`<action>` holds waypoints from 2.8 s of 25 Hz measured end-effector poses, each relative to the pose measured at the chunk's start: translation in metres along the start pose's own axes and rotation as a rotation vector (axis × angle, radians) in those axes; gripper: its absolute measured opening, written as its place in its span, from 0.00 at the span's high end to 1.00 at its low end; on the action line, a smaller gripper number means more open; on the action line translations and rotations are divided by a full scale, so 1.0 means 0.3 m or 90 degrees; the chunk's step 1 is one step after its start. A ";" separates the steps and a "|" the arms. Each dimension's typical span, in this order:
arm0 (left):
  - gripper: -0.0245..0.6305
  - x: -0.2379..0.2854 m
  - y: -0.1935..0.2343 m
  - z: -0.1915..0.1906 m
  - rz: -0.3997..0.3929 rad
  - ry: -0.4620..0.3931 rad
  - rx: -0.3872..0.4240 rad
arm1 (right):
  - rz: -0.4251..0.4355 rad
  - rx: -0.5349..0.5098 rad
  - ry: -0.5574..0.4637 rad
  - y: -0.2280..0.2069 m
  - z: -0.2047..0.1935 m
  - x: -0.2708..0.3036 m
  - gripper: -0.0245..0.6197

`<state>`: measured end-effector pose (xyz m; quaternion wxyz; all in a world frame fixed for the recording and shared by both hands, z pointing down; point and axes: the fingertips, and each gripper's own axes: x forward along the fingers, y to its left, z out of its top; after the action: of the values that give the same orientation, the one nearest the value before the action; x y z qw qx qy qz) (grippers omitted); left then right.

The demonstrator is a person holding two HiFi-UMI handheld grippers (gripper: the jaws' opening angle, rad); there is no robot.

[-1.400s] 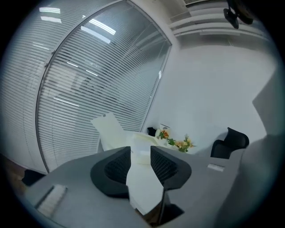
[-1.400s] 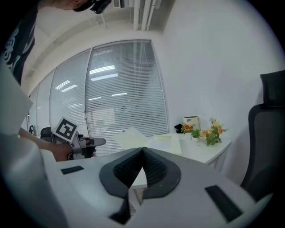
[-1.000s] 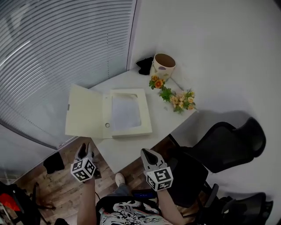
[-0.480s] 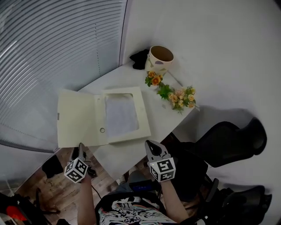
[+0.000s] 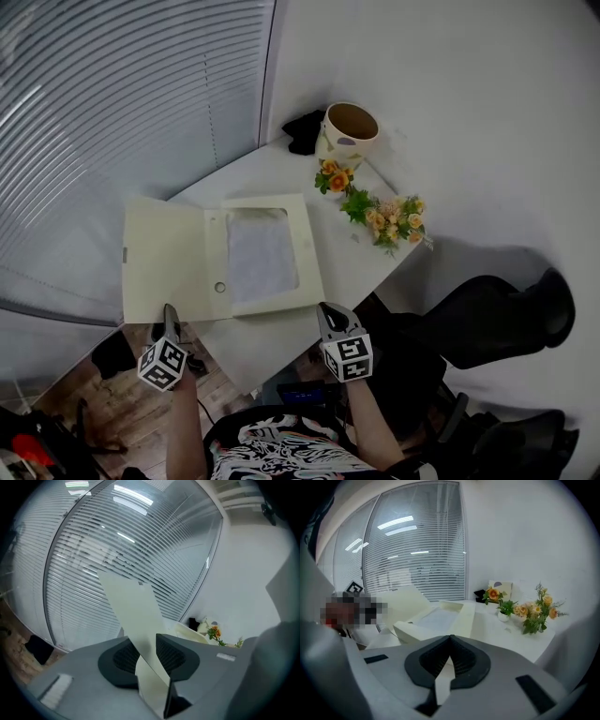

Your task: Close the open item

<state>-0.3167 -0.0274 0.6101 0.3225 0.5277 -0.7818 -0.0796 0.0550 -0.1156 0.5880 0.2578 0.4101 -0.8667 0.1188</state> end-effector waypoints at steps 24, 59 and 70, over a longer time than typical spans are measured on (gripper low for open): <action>0.89 -0.008 -0.018 0.030 0.028 -0.033 0.033 | 0.024 0.022 0.011 -0.059 -0.087 0.079 0.96; 0.96 -0.053 -0.235 0.086 -0.102 -0.054 0.121 | 0.030 0.021 0.023 -0.056 -0.090 0.085 0.96; 0.96 -0.067 -0.317 0.090 -0.139 -0.056 0.151 | 0.033 0.023 0.021 -0.054 -0.086 0.085 0.96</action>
<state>-0.2543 -0.0567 0.5363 0.2131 0.6398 -0.7371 -0.0445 0.0628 -0.1317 0.6234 0.2614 0.3901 -0.8705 0.1473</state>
